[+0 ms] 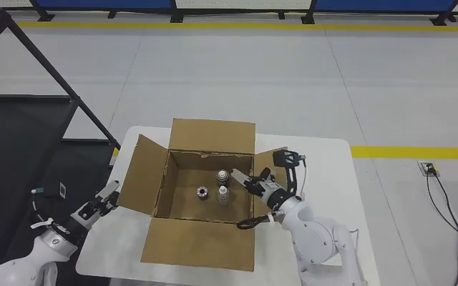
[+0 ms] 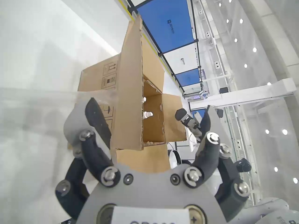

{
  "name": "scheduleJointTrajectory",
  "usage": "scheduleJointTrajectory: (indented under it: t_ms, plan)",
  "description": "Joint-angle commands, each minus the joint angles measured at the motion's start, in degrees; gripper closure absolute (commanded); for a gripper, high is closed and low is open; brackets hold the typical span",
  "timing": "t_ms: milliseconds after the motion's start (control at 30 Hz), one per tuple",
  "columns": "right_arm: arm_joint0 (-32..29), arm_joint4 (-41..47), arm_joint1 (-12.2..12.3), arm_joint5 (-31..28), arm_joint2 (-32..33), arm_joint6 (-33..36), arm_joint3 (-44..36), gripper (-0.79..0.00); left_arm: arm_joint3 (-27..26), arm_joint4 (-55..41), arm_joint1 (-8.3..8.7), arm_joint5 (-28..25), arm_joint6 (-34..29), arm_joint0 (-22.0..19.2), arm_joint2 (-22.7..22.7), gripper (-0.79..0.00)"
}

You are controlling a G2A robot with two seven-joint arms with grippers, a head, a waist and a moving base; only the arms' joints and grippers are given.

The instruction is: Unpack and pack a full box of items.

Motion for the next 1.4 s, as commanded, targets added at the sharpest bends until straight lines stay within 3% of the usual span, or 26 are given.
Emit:
scheduleJointTrajectory:
  t_ms: [0, 233, 433, 567, 767, 867, 1100, 1367]
  plan:
    - [-1.8, 2.3, 0.2, 1.6, 3.2, -0.9, -1.9, -0.785, -0.8, 0.0, 0.02, 0.0, 0.0, 0.3, 0.7, -0.785]
    - [-4.3, 10.7, 1.4, 5.1, 14.2, 0.7, -3.7, -0.785, -4.3, 0.8, 0.10, 0.3, 0.3, 1.2, 3.4, -0.785]
    - [-2.3, 9.9, 2.6, 4.8, 15.0, 7.3, -0.2, -0.785, -6.2, 2.0, 0.24, 1.3, 0.3, 1.0, 6.0, -0.785]
    - [0.4, 13.7, 3.2, 0.0, 14.1, 11.5, 2.9, -0.785, -7.5, 3.4, 0.32, 1.3, 0.2, 0.9, 8.0, -0.785]
    - [3.1, 27.4, 4.1, -13.0, 13.3, 17.9, 6.9, -0.785, -8.7, 5.7, 0.42, 1.9, 0.6, 0.4, 11.2, -0.785]
    - [5.2, 32.9, 4.6, -16.8, 12.3, 22.0, 9.4, -0.785, -8.5, 6.8, 0.46, 2.5, 0.4, -0.1, 13.0, -0.785]
    - [12.9, 37.2, 5.3, -16.5, 7.3, 24.8, 18.5, -0.785, -6.6, 6.1, 0.56, 5.5, -1.0, -3.0, 16.5, -0.785]
    - [21.0, 32.9, 5.1, -15.4, -1.8, 21.8, 29.1, -0.785, -4.1, 4.6, 0.62, 8.1, -0.5, -5.3, 18.4, -0.785]
